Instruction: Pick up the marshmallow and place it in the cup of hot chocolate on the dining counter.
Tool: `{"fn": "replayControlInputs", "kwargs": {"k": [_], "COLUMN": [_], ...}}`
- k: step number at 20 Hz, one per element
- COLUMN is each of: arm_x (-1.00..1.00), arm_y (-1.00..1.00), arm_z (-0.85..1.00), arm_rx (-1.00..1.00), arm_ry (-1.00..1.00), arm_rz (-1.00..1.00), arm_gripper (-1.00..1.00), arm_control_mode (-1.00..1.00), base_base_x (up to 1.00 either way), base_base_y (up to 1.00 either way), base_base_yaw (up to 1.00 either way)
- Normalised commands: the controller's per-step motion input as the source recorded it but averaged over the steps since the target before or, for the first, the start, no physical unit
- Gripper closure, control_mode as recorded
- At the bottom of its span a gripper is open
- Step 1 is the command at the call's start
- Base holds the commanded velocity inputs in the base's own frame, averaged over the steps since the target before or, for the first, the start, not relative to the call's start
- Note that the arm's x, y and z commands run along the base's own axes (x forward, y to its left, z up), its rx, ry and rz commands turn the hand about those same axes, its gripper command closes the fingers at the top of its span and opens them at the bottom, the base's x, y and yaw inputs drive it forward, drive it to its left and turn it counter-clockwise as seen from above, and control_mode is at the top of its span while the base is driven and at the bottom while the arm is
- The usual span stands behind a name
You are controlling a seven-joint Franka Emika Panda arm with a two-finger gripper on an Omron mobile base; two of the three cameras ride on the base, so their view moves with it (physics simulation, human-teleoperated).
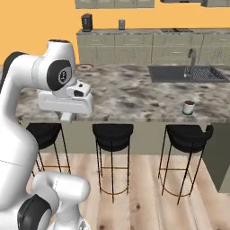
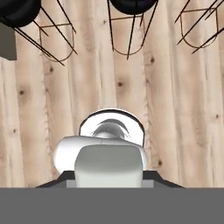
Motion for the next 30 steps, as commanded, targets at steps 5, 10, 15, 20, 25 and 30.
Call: {"fn": "replayControlInputs", "kwargs": {"k": [5,10,15,20,25,30], "arm_x": [0.00,0.00,0.00,0.00,0.00,0.00], "arm_y": [0.00,0.00,0.00,0.00,0.00,0.00], "arm_z": [0.00,0.00,0.00,0.00,0.00,0.00], "arm_rx": [0.00,0.00,0.00,0.00,0.00,0.00], "arm_ry": [0.00,0.00,0.00,0.00,0.00,0.00], "arm_rz": [0.00,0.00,0.00,0.00,0.00,0.00], "arm_gripper": [1.00,1.00,1.00,1.00,1.00,1.00], "arm_control_mode": [1.00,1.00,1.00,1.00,1.00,1.00], "base_base_x": [0.12,0.11,0.23,0.54,0.69,0.31], "base_base_y": [-1.00,-1.00,-1.00,-1.00,-0.70,-0.31], "base_base_yaw": [0.38,0.28,0.24,0.22,0.12,0.07]}}
